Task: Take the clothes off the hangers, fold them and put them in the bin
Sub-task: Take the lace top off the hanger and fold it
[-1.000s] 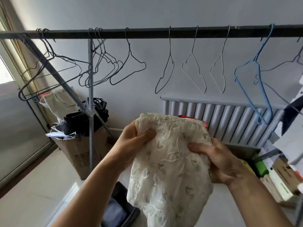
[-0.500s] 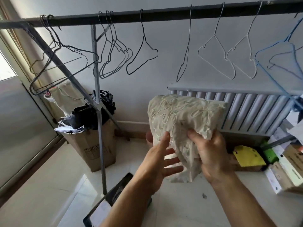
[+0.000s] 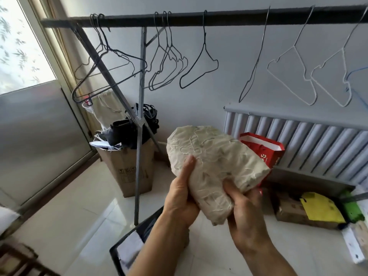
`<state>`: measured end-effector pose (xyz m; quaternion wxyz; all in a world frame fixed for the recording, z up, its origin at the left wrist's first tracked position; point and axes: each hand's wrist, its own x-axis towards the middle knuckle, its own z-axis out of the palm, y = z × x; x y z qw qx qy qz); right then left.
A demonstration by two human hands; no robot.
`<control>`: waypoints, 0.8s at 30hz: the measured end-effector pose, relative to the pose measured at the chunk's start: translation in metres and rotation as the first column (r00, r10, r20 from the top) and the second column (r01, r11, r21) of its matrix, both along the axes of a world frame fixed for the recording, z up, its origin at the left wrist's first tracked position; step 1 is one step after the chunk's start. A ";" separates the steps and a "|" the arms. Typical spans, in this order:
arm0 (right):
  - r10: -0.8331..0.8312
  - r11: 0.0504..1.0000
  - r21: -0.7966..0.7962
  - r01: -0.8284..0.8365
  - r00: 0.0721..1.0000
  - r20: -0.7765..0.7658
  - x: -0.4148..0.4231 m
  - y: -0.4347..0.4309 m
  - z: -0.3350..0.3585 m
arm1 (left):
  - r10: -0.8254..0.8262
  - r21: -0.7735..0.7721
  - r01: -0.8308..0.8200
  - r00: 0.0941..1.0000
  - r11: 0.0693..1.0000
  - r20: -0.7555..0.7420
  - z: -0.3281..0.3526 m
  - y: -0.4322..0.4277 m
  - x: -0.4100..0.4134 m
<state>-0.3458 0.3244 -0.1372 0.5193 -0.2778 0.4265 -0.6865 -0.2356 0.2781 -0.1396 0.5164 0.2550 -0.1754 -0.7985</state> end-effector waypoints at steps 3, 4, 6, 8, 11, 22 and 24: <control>-0.051 0.999 -0.005 0.051 0.994 -0.095 -0.003 0.001 -0.004 | 0.133 -0.010 -0.133 0.979 0.991 0.153 0.003 -0.003 0.001; -0.046 0.999 0.004 0.047 0.993 -0.106 -0.007 0.000 -0.006 | 0.181 -0.051 -0.175 0.964 0.983 0.193 0.003 -0.004 0.001; 0.001 0.999 0.052 0.005 0.992 -0.126 -0.018 -0.001 -0.012 | 0.262 -0.140 -0.230 0.920 0.963 0.291 0.001 -0.005 0.003; 0.030 0.994 0.111 -0.017 0.992 -0.121 -0.030 -0.003 -0.014 | 0.285 -0.202 -0.223 0.884 0.954 0.370 0.002 -0.004 0.009; 0.099 0.988 0.137 -0.071 0.972 -0.213 -0.043 -0.011 -0.014 | 0.241 -0.196 -0.169 0.861 0.966 0.448 0.001 0.001 0.020; 0.529 0.842 0.275 -0.465 0.813 -0.245 -0.014 -0.051 -0.025 | 0.035 0.064 -0.060 0.944 0.996 0.329 -0.031 0.014 0.079; 0.680 0.705 0.283 -0.650 0.733 -0.010 0.004 -0.063 -0.030 | 0.028 0.089 -0.053 0.964 0.995 0.264 -0.040 0.010 0.095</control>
